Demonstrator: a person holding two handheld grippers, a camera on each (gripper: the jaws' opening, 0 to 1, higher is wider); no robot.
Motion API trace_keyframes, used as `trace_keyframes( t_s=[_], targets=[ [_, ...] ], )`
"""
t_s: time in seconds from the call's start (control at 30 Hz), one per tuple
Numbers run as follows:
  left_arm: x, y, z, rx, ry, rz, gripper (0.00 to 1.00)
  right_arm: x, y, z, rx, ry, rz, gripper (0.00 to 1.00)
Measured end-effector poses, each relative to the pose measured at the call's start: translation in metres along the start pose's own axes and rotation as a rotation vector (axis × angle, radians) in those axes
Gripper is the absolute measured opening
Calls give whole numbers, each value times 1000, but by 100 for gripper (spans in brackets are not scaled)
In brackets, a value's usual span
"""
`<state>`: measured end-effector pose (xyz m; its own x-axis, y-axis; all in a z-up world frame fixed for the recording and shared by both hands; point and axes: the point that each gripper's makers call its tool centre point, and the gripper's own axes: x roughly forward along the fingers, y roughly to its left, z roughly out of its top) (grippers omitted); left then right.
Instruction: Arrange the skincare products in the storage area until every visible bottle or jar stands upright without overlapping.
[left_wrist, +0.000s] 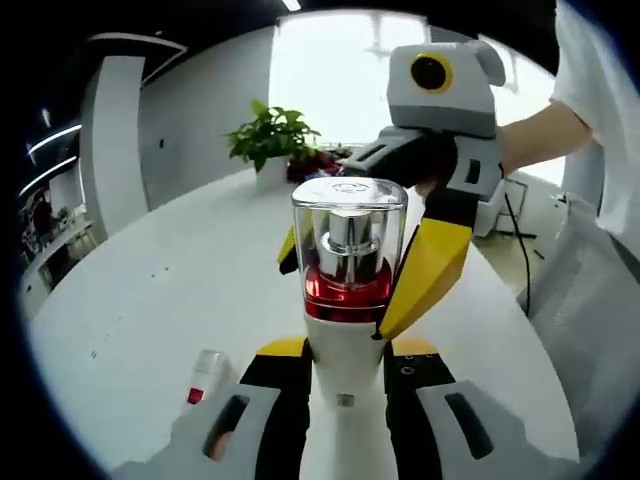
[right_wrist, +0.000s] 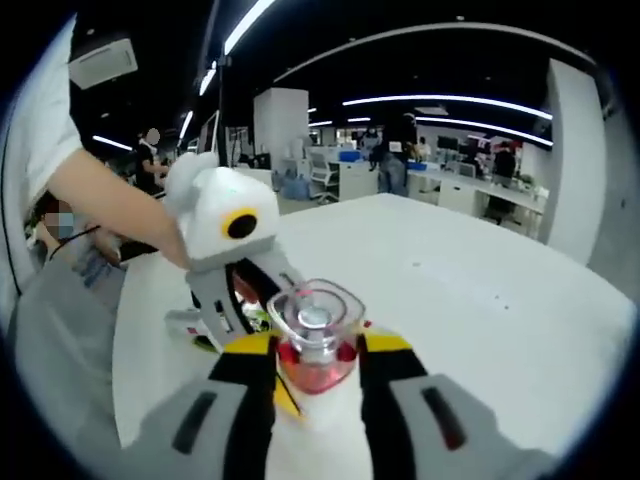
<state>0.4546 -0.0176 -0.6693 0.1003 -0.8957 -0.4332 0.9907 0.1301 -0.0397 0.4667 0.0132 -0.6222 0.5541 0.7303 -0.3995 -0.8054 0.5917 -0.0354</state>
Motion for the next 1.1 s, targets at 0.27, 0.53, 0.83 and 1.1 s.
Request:
trace_keyframes(
  t_s=[0.27,0.53,0.83,1.1],
  targets=[
    [1,4,1,-19,-5,-6,25,3,-6,-1,4,6,-4,33],
    [1,2,-3,-33,22,-15,28,4,-5,-4,14,15,-10,36],
    [-11,3,-14,-74,55,38,39,-6,-3,-13,23,39,-33,48],
    [-29,-2,-13,-133,47,96,48,-16,13,-24,53,63,-47,61]
  ],
)
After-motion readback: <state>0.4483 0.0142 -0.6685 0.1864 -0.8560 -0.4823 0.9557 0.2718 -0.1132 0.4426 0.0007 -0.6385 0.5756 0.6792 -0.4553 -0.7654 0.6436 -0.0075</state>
